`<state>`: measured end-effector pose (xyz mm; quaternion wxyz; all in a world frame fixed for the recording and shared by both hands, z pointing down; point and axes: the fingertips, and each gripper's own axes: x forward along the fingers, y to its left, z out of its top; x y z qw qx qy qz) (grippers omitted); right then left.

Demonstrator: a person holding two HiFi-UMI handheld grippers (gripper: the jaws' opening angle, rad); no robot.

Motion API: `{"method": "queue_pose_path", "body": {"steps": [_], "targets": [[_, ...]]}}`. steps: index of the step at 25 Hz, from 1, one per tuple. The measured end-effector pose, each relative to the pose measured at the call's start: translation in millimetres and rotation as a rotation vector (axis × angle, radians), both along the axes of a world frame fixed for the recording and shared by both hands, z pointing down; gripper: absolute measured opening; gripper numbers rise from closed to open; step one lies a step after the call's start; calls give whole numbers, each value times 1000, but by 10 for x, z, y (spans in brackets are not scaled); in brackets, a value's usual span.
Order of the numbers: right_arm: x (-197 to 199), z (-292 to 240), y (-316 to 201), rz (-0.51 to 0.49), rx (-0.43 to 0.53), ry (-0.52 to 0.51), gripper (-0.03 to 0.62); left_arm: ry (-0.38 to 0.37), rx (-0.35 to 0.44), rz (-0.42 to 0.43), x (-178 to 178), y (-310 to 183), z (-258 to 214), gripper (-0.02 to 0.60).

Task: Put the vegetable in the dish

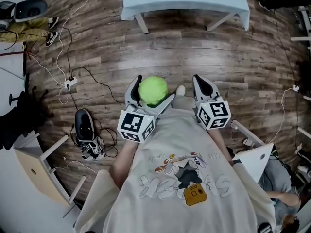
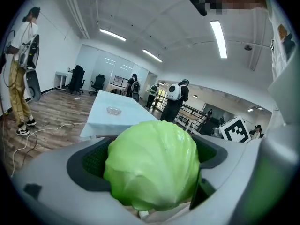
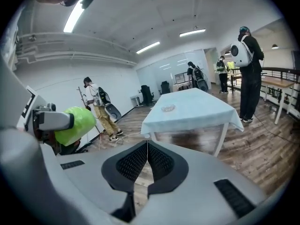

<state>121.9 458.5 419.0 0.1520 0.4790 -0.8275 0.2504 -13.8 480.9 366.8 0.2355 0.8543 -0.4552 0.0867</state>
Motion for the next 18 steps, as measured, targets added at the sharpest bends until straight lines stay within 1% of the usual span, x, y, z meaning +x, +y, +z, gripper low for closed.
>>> {"method": "queue_pose_path", "body": {"steps": [2, 4, 7, 11, 14, 18], "targets": [[-188, -33, -74, 1, 8, 14, 23, 32, 12, -26, -187, -51, -32, 545], [-414, -73, -101, -23, 24, 19, 23, 61, 31, -50, -378, -91, -81, 545], [-697, -106, -148, -40, 42, 33, 23, 96, 59, -61, -647, -168, -174, 545], [-870, -161, -267, -18, 58, 43, 23, 76, 71, -55, -896, -222, -140, 545], [-903, -178, -338, 2, 60, 56, 23, 75, 66, -45, -949, -235, -123, 545], [-988, -102, -401, -13, 46, 69, 23, 66, 64, -32, -968, -370, -83, 545]]}}
